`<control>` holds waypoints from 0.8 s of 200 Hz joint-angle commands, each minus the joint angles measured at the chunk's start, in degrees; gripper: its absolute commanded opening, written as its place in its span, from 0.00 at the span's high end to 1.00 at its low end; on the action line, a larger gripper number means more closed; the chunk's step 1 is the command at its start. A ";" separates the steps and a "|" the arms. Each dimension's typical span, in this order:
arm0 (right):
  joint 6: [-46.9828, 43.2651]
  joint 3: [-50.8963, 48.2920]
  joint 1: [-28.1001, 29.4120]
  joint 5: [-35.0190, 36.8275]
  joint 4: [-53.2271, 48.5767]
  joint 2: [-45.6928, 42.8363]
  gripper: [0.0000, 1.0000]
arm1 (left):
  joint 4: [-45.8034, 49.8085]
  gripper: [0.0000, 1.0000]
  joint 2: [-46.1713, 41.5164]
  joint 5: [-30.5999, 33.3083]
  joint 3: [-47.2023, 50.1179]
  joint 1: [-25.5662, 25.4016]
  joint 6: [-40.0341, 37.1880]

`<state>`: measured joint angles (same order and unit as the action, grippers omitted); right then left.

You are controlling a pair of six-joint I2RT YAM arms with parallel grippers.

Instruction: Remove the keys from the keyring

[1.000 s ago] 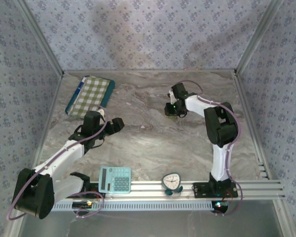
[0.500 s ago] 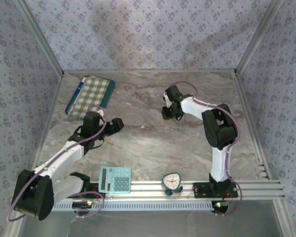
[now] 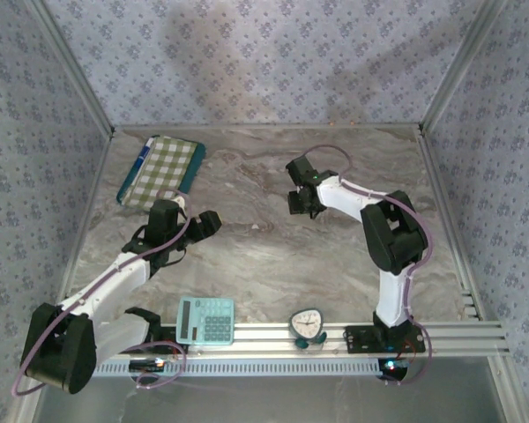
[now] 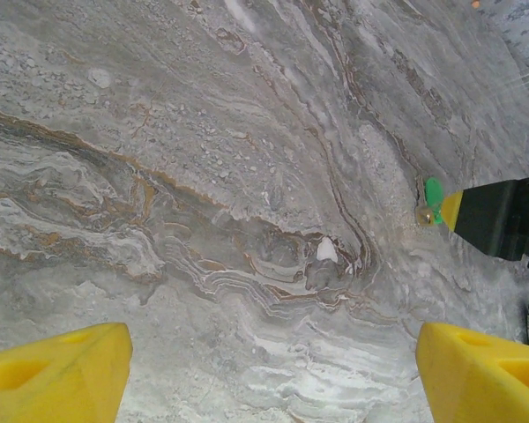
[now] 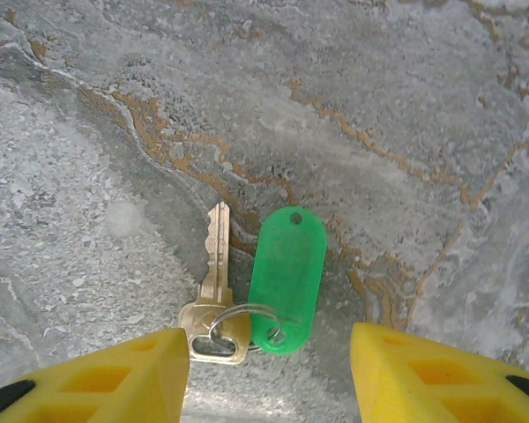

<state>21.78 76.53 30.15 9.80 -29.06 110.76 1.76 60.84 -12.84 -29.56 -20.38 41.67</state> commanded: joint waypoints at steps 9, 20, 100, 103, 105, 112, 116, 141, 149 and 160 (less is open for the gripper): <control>8.97 2.08 1.94 5.00 -5.06 1.48 0.48 | -1.07 0.16 -1.32 -0.50 0.44 -0.36 0.22; 9.98 2.53 2.10 5.25 -5.12 2.24 0.48 | -0.82 0.16 -1.63 -0.43 0.55 -0.36 0.09; 12.31 3.69 1.21 4.85 -4.90 4.11 0.57 | -0.78 0.15 -3.62 0.10 2.36 -0.36 0.42; 12.38 3.62 1.15 4.41 -3.94 4.07 0.57 | -0.87 0.15 -3.62 0.10 2.40 -0.36 0.43; 12.33 3.56 1.07 4.25 -3.67 4.04 0.56 | -0.92 0.15 -3.62 0.10 2.40 -0.36 0.36; 12.69 3.58 1.08 4.02 -3.18 4.03 0.54 | -0.97 0.15 -3.66 0.12 2.49 -0.36 0.50; 12.79 3.66 1.12 4.03 -3.11 4.11 0.54 | -0.95 0.15 -3.64 0.12 2.49 -0.36 0.52; 13.77 3.55 1.21 3.57 -2.01 3.90 0.52 | -0.73 0.15 -3.96 0.10 2.61 -0.36 0.52; 13.80 3.23 1.15 3.41 -1.43 3.77 0.51 | -0.62 0.15 -4.06 0.17 2.58 -0.36 0.43; 14.96 3.40 1.15 3.29 -1.22 3.89 0.51 | -0.53 0.15 -4.24 0.28 2.64 -0.36 0.31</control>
<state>33.89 78.72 31.57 13.61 -31.31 114.13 1.50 58.13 -12.82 -27.49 -20.38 41.67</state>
